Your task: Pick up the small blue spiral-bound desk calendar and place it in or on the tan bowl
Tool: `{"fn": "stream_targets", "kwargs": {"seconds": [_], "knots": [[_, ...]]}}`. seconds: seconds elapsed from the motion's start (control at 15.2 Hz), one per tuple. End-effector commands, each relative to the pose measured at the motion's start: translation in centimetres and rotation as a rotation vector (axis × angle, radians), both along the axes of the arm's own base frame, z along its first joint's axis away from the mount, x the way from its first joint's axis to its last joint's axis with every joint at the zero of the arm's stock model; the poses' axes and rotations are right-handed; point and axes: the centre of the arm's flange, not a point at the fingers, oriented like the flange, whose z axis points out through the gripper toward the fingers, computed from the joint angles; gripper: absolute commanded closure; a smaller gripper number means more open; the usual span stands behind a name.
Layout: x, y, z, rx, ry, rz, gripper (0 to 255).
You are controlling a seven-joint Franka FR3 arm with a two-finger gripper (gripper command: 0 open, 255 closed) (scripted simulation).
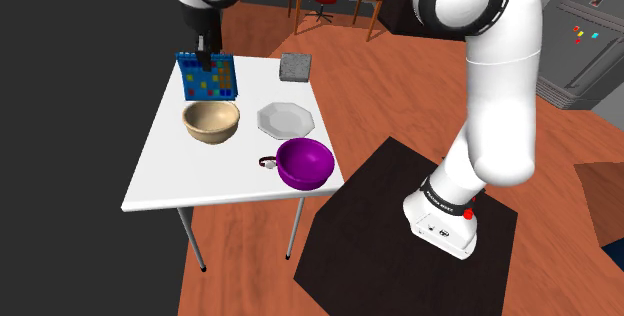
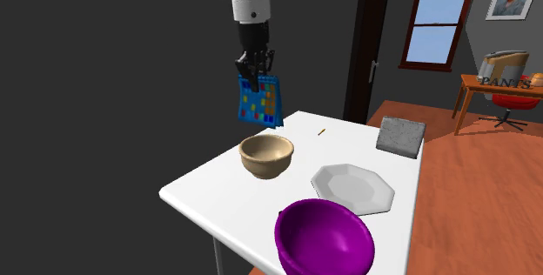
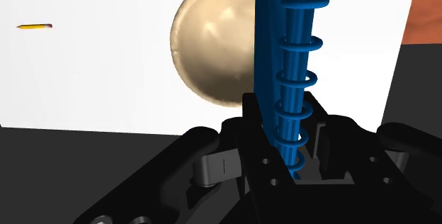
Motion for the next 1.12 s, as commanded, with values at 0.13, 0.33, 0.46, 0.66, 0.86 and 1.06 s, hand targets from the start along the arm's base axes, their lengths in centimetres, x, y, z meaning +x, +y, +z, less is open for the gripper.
{"fn": "stream_targets", "kwargs": {"seconds": [0.13, 0.33, 0.46, 0.66, 0.86, 1.06], "knots": [[4.8, -2.6, 1.4, 0.000, 0.000, 0.001, 255], [4.8, -2.6, -0.2, 0.000, 0.000, 0.001, 255], [4.8, -2.6, -1.2, 0.000, 0.000, 0.001, 255], [4.8, -2.6, -2.8, 0.000, 0.000, 0.001, 255], [4.8, -2.6, -4.4, 0.000, 0.000, 0.001, 255], [4.8, -2.6, -6.0, 0.000, 0.000, 0.001, 255]]}}
